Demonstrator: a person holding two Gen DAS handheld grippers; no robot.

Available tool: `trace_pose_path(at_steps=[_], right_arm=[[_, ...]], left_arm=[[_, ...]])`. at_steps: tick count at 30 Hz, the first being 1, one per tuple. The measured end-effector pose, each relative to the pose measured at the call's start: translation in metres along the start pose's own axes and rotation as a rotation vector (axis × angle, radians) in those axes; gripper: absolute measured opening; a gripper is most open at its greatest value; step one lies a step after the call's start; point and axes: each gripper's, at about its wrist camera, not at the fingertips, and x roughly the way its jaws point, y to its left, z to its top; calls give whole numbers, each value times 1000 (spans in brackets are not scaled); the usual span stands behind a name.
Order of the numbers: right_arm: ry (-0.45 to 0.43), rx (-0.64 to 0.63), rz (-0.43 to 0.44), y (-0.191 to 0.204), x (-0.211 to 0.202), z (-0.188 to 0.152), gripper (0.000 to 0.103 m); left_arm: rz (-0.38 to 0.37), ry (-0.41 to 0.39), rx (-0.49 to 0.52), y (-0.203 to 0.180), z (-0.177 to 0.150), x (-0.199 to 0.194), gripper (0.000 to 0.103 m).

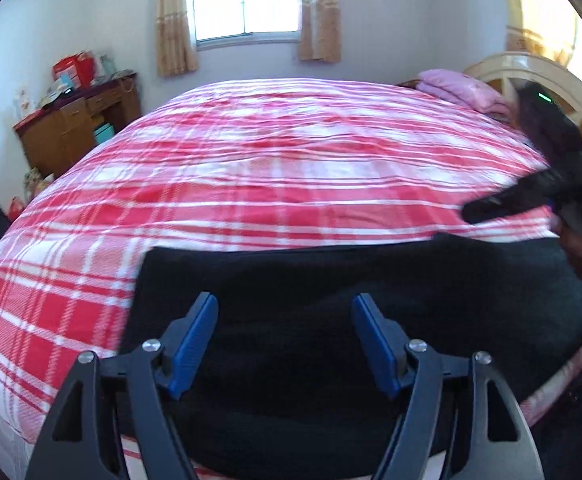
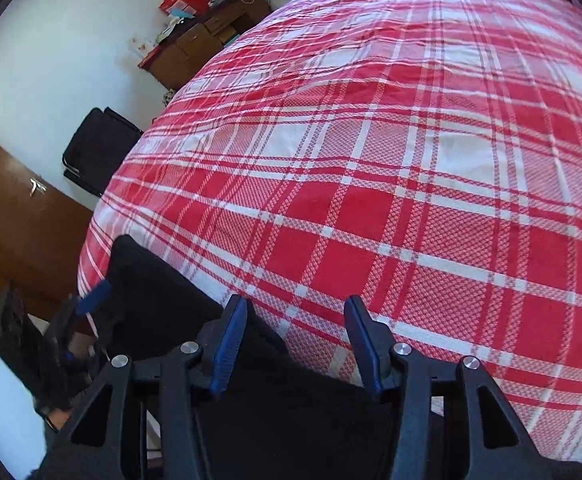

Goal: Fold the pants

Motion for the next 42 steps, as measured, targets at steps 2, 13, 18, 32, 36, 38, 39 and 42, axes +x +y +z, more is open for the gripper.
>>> trace_pose_path(at_steps=[2, 13, 18, 32, 36, 38, 39, 42], right_arm=[[15, 13, 15, 2, 5, 2, 44], [114, -36, 27, 24, 30, -3, 33], [108, -101, 0, 35, 29, -9, 9], [-25, -81, -109, 29, 32, 2, 4], [-24, -94, -74, 25, 32, 2, 5], [-33, -95, -43, 25, 21, 3, 11], [-55, -97, -50, 25, 11, 3, 14], [-96, -170, -96, 31, -16, -4, 42]], left_arm=[[-43, 1, 32, -18, -2, 2, 73], [-145, 142, 187, -56, -21, 23, 81], [-172, 143, 182, -57, -24, 24, 86], [-172, 147, 208, -59, -28, 18, 89], [-181, 135, 184, -58, -28, 15, 89], [-184, 126, 154, -54, -24, 14, 89], [-182, 119, 146, -53, -22, 11, 89], [-176, 114, 153, -49, -22, 3, 89]])
